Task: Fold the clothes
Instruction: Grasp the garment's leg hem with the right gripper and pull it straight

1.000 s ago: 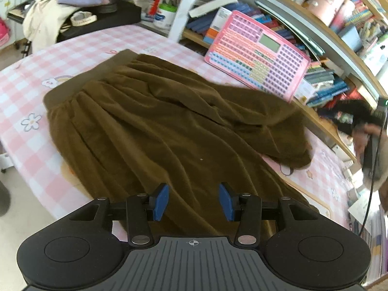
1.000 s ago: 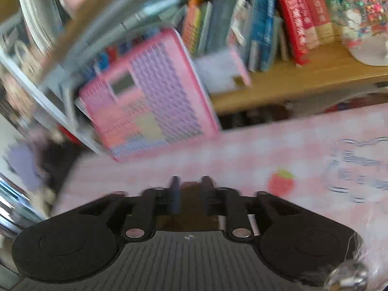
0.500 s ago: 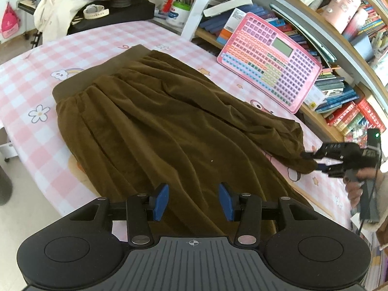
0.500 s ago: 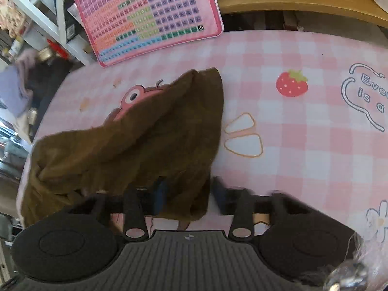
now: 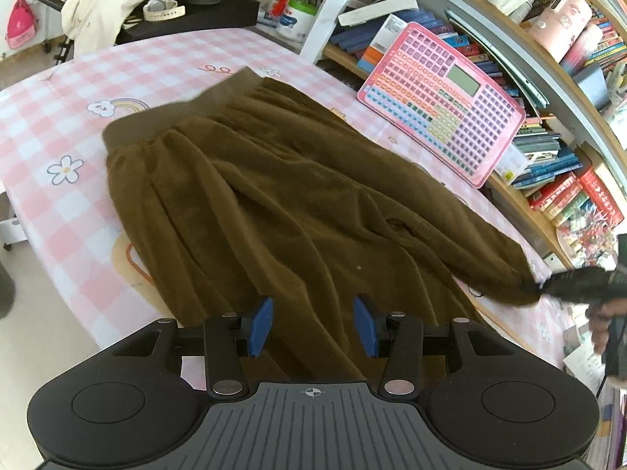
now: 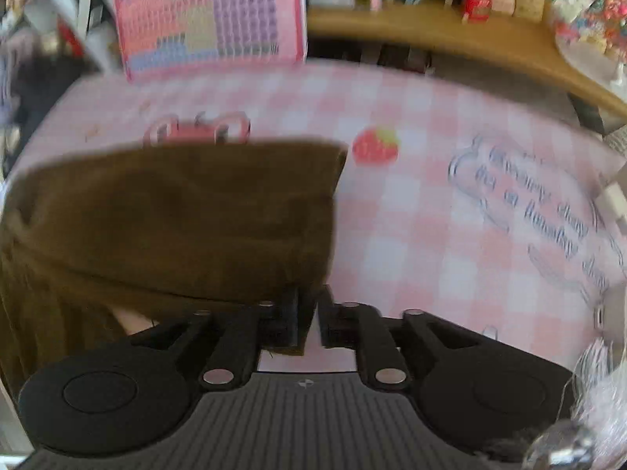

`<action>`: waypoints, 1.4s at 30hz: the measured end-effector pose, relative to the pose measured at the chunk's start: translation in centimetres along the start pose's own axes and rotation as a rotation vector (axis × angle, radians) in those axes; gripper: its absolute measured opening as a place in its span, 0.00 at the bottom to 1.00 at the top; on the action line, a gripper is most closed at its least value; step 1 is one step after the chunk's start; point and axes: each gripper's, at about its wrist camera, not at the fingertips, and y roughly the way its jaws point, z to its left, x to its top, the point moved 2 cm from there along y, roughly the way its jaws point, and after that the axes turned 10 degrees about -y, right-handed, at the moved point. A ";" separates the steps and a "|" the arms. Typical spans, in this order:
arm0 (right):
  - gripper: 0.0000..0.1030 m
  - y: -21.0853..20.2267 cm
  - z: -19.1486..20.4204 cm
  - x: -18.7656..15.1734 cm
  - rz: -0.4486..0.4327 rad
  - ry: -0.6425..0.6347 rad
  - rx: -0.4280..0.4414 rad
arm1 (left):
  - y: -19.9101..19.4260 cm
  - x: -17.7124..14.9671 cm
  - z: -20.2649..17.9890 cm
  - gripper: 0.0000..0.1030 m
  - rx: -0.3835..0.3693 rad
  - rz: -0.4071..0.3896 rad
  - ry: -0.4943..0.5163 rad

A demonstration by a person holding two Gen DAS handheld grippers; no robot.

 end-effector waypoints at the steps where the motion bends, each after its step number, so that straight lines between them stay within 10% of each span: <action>1: 0.31 -0.3 0.2 -0.1 0.000 -0.003 0.040 | 0.0 0.0 0.1 0.44 0.000 0.001 -0.002; 12: 0.41 2.0 -3.7 6.7 -0.147 0.126 0.036 | -0.1 0.1 -0.5 0.44 0.008 0.005 0.037; 14: 0.34 3.7 -4.0 7.5 -0.118 0.163 0.033 | -0.3 0.0 -0.3 0.44 0.018 0.000 0.031; 16: 0.03 4.8 -4.0 7.4 -0.108 0.183 0.047 | -0.4 0.0 0.0 0.44 0.027 -0.003 0.015; 18: 0.03 3.6 -3.2 7.3 -0.132 0.191 0.137 | -0.5 0.1 0.4 0.44 0.036 -0.006 -0.001; 23: 0.03 -7.5 2.4 6.6 -0.356 0.084 0.707 | 0.5 0.3 -0.1 0.44 0.023 0.017 0.008; 27: 0.03 -12.9 3.4 8.1 -0.531 0.027 0.736 | 1.0 0.2 -1.0 0.44 0.002 0.032 0.046; 32: 0.03 -8.6 1.6 12.8 -0.508 0.072 0.319 | 0.4 0.2 -0.8 0.44 0.012 0.015 0.036; 35: 0.20 -2.5 -0.2 14.0 -0.320 0.047 -0.011 | 0.0 0.1 -0.6 0.44 0.020 0.002 0.028; 42: 0.29 0.0 -1.7 7.0 -0.135 0.016 0.004 | 0.4 0.0 0.4 0.44 0.027 0.011 -0.026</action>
